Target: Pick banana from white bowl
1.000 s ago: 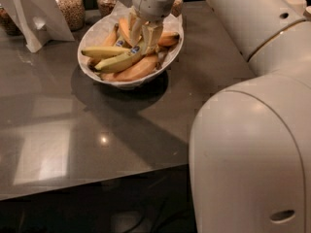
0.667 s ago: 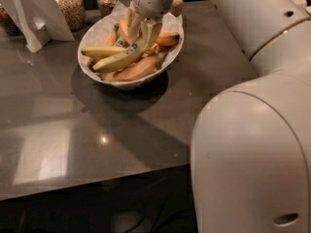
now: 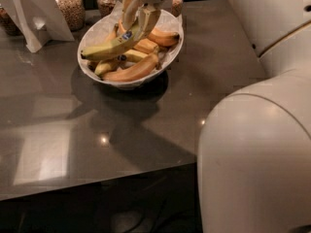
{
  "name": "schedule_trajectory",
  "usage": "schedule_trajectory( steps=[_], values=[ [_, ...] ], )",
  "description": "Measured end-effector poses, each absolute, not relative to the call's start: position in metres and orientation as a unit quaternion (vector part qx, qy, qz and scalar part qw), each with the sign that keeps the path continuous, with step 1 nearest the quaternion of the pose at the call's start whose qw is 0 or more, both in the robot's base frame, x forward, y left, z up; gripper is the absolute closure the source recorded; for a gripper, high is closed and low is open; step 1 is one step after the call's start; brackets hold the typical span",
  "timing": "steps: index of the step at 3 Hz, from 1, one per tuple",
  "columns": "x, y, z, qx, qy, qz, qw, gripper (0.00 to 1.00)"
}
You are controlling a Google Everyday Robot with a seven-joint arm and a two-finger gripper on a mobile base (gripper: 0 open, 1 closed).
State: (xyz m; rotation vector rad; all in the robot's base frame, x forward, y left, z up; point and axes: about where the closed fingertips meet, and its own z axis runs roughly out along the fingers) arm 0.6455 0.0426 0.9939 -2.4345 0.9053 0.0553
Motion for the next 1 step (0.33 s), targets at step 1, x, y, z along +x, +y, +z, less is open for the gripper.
schedule_trajectory(
  steps=[1],
  values=[
    [0.6351, 0.0404, 1.0134, -0.895, 0.33, 0.029, 0.297, 1.0]
  ],
)
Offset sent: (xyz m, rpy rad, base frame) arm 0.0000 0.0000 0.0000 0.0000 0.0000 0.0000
